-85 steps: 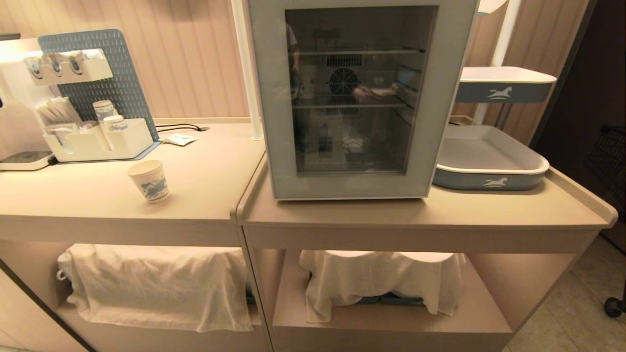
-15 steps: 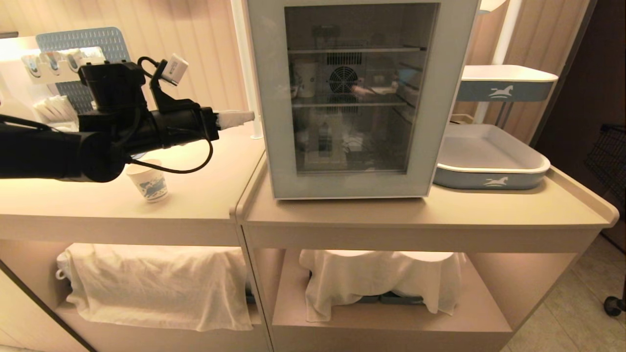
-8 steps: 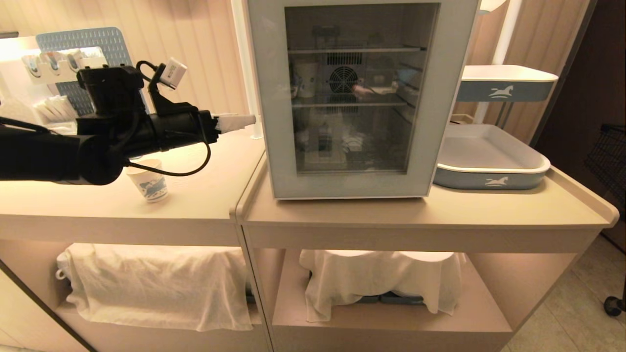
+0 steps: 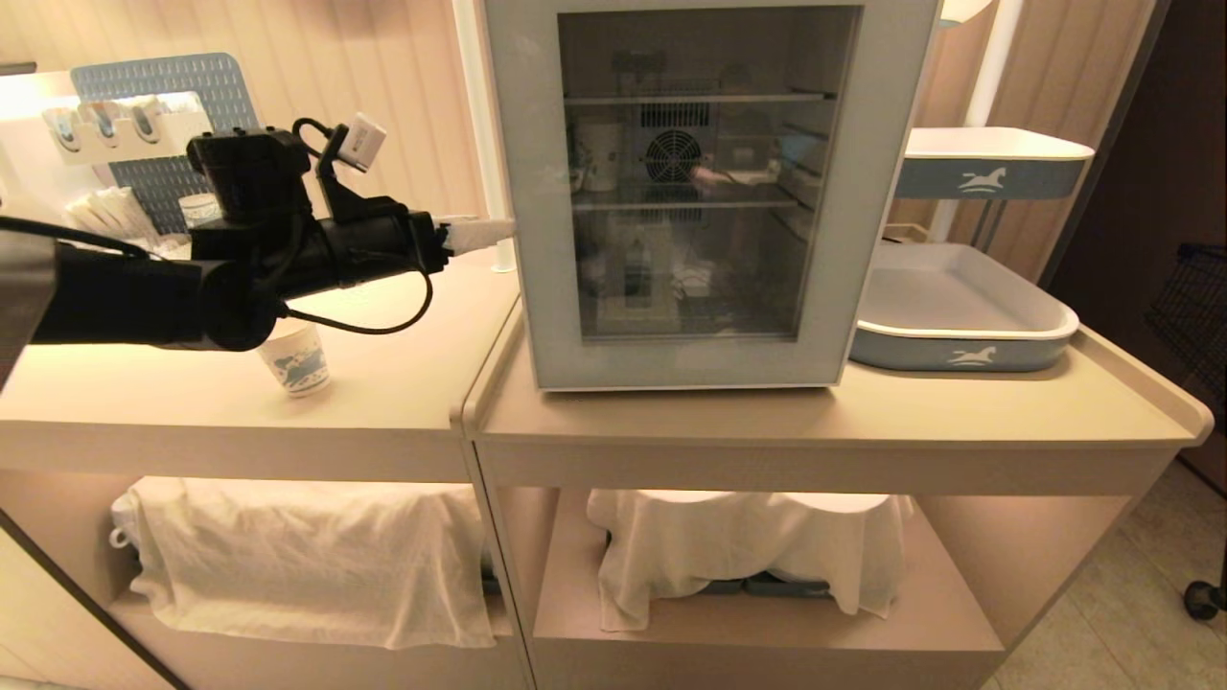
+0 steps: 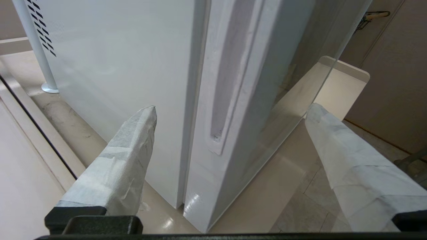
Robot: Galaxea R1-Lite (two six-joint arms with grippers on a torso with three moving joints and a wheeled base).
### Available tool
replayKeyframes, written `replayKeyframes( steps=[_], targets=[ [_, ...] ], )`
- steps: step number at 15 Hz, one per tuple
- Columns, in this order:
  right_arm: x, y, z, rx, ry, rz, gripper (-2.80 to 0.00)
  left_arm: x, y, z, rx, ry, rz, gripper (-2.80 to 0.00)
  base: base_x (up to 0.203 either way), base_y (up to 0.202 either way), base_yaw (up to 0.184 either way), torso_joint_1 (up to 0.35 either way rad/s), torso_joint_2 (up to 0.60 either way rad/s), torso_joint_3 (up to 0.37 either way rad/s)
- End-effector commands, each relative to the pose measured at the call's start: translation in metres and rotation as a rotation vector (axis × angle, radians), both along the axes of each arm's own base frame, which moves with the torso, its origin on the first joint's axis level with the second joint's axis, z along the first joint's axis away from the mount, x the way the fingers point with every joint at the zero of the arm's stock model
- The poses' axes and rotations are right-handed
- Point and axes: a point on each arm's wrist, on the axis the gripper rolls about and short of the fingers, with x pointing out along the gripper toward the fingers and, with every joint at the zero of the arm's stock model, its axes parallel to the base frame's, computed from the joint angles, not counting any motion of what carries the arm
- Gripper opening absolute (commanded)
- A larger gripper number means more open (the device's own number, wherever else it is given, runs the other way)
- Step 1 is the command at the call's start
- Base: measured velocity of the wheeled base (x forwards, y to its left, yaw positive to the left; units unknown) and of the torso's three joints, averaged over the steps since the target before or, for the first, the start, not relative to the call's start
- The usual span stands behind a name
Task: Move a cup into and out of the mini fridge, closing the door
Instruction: Open the freezer door
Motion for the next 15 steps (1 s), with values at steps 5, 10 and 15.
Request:
replayKeyframes(
  steps=[5,10,15],
  targets=[
    [0.000,0.000,0.000,0.000,0.001,0.000,-2.80,0.008,-0.023,-0.016,-0.004,0.050,-0.050,0.00,0.000,0.000,0.000,0.000,0.00,0.000],
    [0.000,0.000,0.000,0.000,0.001,0.000,-2.80,-0.004,-0.036,-0.013,0.004,0.045,-0.076,0.00,0.000,0.000,0.000,0.000,0.00,0.000],
    [0.000,0.000,0.000,0.000,0.001,0.000,-2.80,-0.003,-0.037,-0.010,-0.003,0.036,-0.079,0.00,0.000,0.000,0.000,0.000,0.00,0.000]
  ],
)
